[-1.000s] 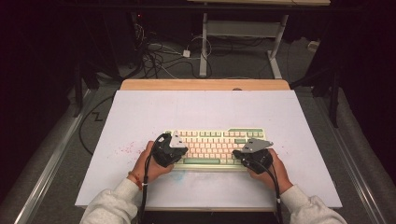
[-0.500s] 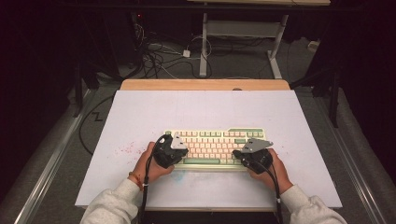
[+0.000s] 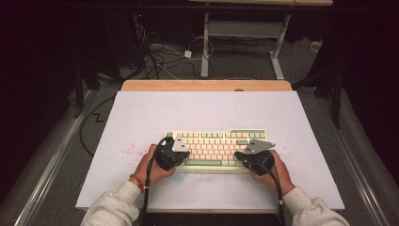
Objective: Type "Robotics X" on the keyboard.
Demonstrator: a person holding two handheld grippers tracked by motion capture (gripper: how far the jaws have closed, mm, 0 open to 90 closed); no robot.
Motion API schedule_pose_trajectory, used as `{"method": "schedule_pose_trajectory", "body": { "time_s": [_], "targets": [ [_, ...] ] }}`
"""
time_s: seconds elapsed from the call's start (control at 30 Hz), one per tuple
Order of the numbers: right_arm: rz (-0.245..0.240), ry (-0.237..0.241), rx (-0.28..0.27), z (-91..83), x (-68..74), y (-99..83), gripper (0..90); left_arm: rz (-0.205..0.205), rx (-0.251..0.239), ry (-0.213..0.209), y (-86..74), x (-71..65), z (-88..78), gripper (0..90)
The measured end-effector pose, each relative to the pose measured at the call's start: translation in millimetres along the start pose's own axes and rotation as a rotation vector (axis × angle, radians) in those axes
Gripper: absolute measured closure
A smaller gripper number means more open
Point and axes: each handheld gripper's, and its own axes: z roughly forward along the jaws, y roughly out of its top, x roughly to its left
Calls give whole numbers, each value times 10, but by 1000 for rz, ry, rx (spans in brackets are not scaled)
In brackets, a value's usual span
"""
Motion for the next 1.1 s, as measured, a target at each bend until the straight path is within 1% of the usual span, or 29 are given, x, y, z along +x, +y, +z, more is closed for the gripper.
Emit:
{"method": "schedule_pose_trajectory", "body": {
  "time_s": [0.23, 0.3, 0.33, 0.47, 0.57, 0.63, 0.67, 0.73, 0.87, 0.93, 0.97, 1.03, 1.07, 1.1],
  "targets": [
    [1, 0, 0, 0, 1, 0, 900, 5, 2, 12, 13, -11, -22, 866],
    [-1, 0, 0, -1, 1, 1, 900, 3, -19, 18, 26, -12, -66, 859],
    [-2, 1, 0, -2, -2, 2, 900, 8, -33, 26, 32, -16, -96, 856],
    [-11, -3, 4, -8, 1, 11, 900, 18, -77, 31, 29, -47, -215, 851],
    [-12, -5, 1, -12, 3, 11, 900, 20, -87, 41, -5, -50, -267, 832],
    [-17, -8, -14, -44, -10, 33, 900, 16, -91, 40, -38, -47, -291, 841],
    [-9, -4, -25, -69, -17, 48, 900, 14, -92, 45, -59, -49, -298, 837],
    [-14, -4, -43, -122, -19, 71, 900, 22, -87, 44, -101, -53, -311, 836],
    [-10, -7, -81, -223, -15, 122, 900, 20, -83, 53, -173, -53, -323, 811],
    [-10, -9, -95, -259, -14, 139, 900, 21, -85, 65, -201, -53, -330, 791],
    [-14, -8, -99, -273, -15, 144, 900, 26, -85, 65, -212, -55, -333, 785],
    [-9, -13, -110, -296, -13, 152, 900, 37, -86, 76, -230, -57, -345, 737],
    [-10, -13, -112, -307, -14, 153, 900, 29, -93, 77, -238, -60, -344, 734],
    [-8, -17, -118, -316, -13, 156, 898, 32, -94, 77, -245, -59, -344, 713]
  ]
}}
